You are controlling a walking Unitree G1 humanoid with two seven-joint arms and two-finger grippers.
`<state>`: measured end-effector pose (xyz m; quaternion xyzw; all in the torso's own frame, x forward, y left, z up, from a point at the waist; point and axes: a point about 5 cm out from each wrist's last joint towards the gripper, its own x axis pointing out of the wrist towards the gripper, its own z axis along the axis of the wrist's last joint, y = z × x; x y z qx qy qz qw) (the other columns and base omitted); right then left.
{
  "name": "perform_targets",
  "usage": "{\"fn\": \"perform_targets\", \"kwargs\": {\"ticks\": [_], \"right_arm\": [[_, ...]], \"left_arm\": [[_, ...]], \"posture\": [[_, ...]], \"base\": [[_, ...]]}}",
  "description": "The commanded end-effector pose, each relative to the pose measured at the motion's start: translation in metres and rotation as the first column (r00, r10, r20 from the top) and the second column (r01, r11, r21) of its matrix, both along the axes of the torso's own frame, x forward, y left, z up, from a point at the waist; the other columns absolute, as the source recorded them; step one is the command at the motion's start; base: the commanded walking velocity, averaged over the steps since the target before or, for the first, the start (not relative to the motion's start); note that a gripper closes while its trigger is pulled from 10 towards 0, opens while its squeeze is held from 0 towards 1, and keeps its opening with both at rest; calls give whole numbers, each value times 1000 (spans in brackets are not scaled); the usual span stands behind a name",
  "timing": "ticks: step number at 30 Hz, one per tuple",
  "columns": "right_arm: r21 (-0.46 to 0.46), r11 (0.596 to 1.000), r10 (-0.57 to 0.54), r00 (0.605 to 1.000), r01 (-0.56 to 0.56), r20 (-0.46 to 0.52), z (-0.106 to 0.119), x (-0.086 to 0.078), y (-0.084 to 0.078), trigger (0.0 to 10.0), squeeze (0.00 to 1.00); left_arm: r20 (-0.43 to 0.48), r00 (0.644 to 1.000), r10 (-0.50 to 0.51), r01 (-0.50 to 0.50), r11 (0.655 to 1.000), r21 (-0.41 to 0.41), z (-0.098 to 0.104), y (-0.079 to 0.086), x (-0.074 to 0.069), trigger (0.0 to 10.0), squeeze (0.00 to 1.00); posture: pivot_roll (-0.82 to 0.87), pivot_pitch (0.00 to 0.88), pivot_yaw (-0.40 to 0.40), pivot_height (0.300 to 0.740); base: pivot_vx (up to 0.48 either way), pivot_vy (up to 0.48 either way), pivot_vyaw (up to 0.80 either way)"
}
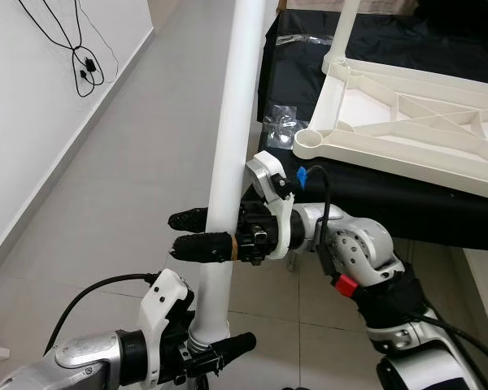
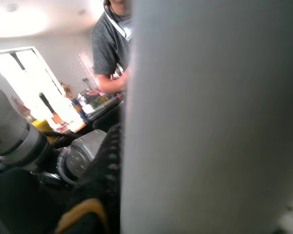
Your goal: Building children table
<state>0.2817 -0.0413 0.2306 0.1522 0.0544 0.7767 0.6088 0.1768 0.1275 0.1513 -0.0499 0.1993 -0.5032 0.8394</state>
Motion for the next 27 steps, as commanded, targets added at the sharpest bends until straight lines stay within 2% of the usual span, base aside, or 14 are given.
{"fn": "perform_targets", "kwargs": {"ticks": [1, 13, 14, 15, 21, 22, 25, 26, 27], "right_arm": [[10, 1000, 29, 999, -29, 14, 3, -6, 5, 0, 0], [18, 999, 29, 1000, -29, 2, 4, -7, 7, 0, 0], [18, 1000, 25, 1000, -25, 4, 4, -7, 6, 0, 0], [19, 1000, 20, 1000, -20, 3, 4, -6, 6, 0, 0], [17, 1000, 4, 1000, -5, 7, 4, -4, 4, 0, 0], [12, 999, -40, 999, 40, 22, 6, 4, -3, 0, 0], [7, 997, -81, 996, 80, 36, 8, 10, -9, 0, 0], [1, 988, -153, 987, 153, 54, 9, 20, -19, 0, 0], [1, 988, -153, 987, 153, 54, 9, 20, -19, 0, 0]], "left_arm": [[-13, 1000, -10, 10, 1000, 13, -3, 1, -1, 10000, 0], [-16, 1000, 6, -6, 1000, 30, -5, 3, 2, 10000, 0], [-21, 1000, 20, -19, 999, 42, -6, 4, 3, 10000, 910], [-14, 1000, 27, -26, 999, 41, -6, 4, 4, 10000, 1000], [12, 999, 34, -34, 998, 47, -5, 4, 4, 10000, 1000], [44, 998, 43, -46, 996, 74, -4, 6, 5, 10000, 1000], [66, 996, 55, -62, 994, 93, -4, 8, 5, 10000, 1000], [86, 993, 76, -86, 990, 112, -5, 12, 5, 10000, 0], [86, 993, 76, -86, 990, 112, -5, 12, 5, 10000, 0]], "posture": [[114, 210, -36, 740], [115, 206, -36, 740], [114, 204, -35, 740], [115, 202, -35, 740], [117, 197, -36, 740], [117, 186, -36, 740], [116, 185, -36, 740], [116, 179, -37, 740], [116, 179, -37, 740]], "base": [[0, 0, 0], [0, 0, 0], [0, 0, 0], [0, 0, 0], [0, 0, 0], [0, 0, 0], [0, 0, 0], [0, 0, 0], [0, 0, 0]]}}
